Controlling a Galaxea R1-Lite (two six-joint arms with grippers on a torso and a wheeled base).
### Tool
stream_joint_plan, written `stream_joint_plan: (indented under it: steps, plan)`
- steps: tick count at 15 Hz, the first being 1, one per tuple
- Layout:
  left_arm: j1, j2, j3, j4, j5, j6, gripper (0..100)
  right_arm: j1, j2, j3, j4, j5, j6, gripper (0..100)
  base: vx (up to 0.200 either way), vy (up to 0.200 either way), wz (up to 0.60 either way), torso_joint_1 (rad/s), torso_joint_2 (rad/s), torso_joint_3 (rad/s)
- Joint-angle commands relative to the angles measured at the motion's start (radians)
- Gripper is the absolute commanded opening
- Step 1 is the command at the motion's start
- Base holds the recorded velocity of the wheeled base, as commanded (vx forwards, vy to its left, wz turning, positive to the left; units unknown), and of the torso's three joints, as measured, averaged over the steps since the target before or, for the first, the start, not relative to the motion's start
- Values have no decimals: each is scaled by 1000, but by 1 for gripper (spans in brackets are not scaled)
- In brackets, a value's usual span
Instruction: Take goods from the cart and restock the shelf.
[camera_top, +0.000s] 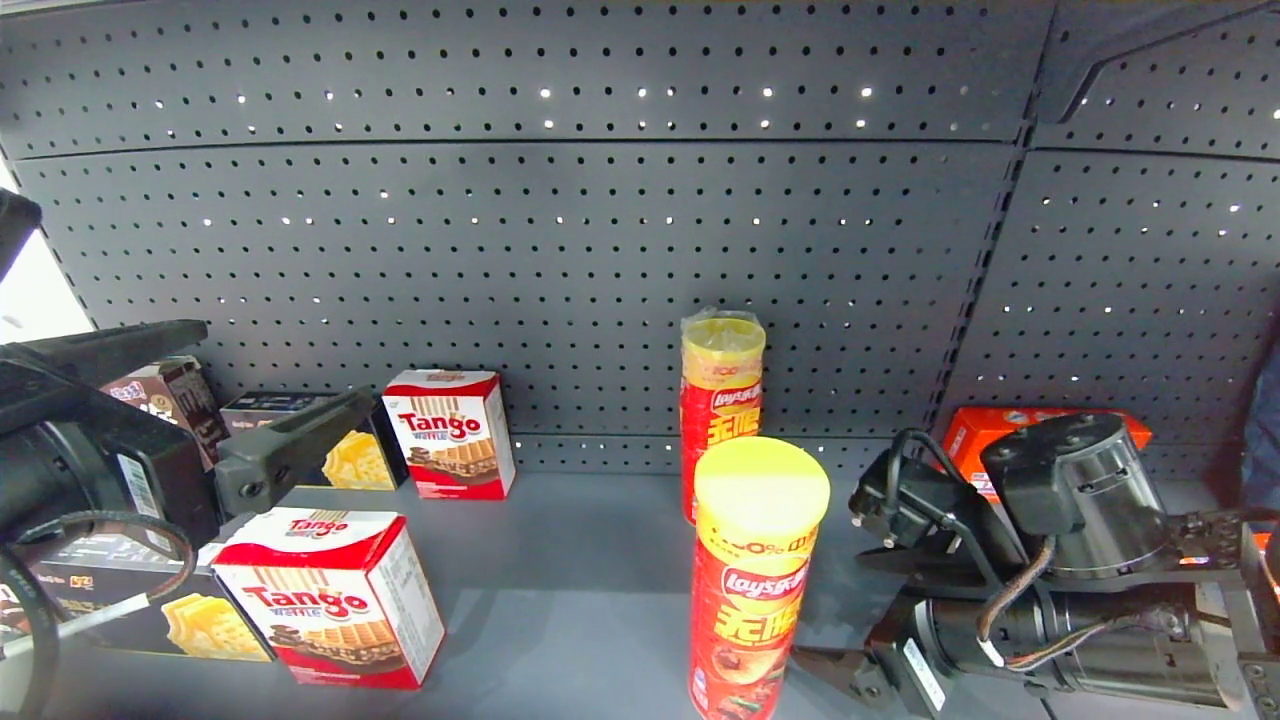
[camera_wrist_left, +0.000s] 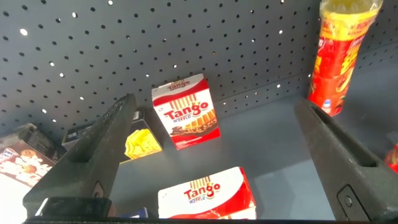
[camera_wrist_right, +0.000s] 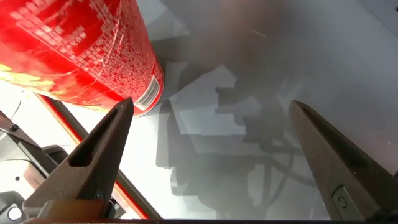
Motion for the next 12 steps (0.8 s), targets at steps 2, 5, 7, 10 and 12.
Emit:
stream_joint_plan:
  steps: [2,5,7,10,12]
  plan:
    - [0,1,0,-1,0,-1,100,5,23,-11,-1,0,0,100,0,0,0,0,0,0]
    - [0,-1,2,-1,0,-1,100,7,28,-22,-1,0,1,100,0,0,0,0,0,0]
    - [0,-2,2,-1,0,-2,100,5,-1,-9,-2,-3,3,100,0,0,0,0,0,0]
    - [3,-7,2,-1,2,-16,100,-8,-162,46,-18,-17,67,100,0,0,0,0,0,0]
    - [18,-28,5,-1,2,-22,100,-74,-296,60,-22,-61,106,100,0,0,0,0,0,0]
